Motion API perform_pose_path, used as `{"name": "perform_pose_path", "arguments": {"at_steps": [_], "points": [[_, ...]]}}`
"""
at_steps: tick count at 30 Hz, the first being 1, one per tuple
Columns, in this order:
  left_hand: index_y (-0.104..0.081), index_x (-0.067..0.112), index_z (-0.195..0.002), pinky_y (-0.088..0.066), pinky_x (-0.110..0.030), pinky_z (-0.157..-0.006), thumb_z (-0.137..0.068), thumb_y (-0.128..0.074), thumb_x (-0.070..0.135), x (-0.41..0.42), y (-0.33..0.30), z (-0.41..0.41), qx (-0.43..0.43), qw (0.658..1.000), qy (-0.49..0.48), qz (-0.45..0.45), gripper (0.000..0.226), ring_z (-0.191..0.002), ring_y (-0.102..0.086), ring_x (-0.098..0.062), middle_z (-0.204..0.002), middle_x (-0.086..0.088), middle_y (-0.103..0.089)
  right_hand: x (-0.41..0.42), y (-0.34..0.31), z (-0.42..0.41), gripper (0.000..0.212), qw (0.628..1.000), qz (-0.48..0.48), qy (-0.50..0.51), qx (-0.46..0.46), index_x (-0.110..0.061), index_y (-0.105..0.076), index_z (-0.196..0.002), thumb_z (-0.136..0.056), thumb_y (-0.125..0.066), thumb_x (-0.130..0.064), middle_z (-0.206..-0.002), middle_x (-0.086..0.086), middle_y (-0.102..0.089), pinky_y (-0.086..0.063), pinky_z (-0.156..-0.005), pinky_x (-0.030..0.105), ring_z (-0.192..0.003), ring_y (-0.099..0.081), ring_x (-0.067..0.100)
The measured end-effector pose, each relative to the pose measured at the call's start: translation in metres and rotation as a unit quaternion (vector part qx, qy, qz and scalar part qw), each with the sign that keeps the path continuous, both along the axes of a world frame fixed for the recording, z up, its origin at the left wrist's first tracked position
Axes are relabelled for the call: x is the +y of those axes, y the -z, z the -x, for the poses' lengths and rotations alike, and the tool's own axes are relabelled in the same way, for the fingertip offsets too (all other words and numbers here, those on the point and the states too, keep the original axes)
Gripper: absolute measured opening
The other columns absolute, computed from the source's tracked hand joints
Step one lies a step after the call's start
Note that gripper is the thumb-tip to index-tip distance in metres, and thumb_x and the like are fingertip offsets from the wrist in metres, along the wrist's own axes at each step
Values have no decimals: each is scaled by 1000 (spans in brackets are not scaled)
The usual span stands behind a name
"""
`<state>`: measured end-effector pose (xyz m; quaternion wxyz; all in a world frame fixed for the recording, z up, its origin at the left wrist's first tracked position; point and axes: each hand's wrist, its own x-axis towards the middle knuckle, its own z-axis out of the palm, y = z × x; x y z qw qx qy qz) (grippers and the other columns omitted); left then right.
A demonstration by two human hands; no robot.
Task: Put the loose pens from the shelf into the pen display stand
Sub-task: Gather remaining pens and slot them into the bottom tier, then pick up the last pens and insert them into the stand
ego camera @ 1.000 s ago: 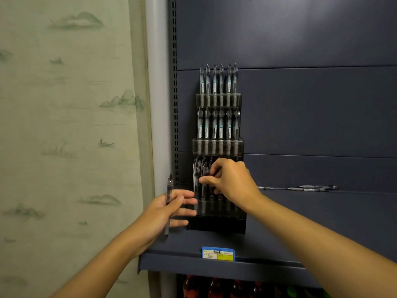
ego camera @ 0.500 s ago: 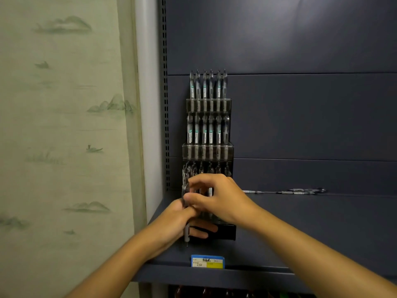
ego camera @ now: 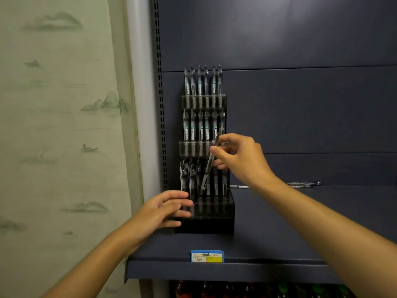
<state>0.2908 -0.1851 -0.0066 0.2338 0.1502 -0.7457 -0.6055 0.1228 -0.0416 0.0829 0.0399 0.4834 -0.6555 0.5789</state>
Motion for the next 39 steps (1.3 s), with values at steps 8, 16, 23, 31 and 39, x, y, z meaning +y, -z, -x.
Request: {"name": "perform_pose_path", "arguments": {"at_steps": [8,16,23,31,39], "points": [[-64,17,-117,-56,-33,-86,-100,-48,13,1,1,-9,-18,1000,-5,22,23,-102,-71,-18,-111,3,-74,-18,21,4,27,997,-31,34,54,-14,-67,-116,-92,-69,-28,-93,-3,-74,-62,-77,33,-68,-73,7],[-65,16,-116,-57,-30,-82,-100,-48,12,3,5,-6,-20,1000,-3,23,23,-100,-72,-19,-110,2,-75,-26,28,1,25,998,-47,27,42,-16,-67,-114,-93,-69,-27,-87,-6,-73,-62,-72,28,-69,-73,7],[-65,17,-114,-58,-29,-80,-100,-48,10,5,7,-4,-22,999,2,26,24,-100,-72,-20,-110,2,-75,-34,32,0,23,993,-84,24,82,-19,-68,-110,-91,-71,-32,-80,-3,-75,-62,-76,33,-67,-72,6],[-65,15,-115,-59,-29,-81,-99,-48,7,12,11,5,-6,1000,17,16,24,-99,-72,-21,-109,0,-75,-26,48,3,36,981,-142,51,122,-18,-63,-94,-78,-80,-45,-69,-4,-72,-60,-71,32,-60,-69,5],[-63,10,-116,-58,-31,-87,-98,-47,2,59,0,55,26,993,114,6,25,-100,-71,-23,-109,-6,-74,41,33,33,23,988,-59,63,128,-20,-66,-84,-89,-69,-42,-67,-6,-71,-57,-64,25,-53,-67,3]]}}
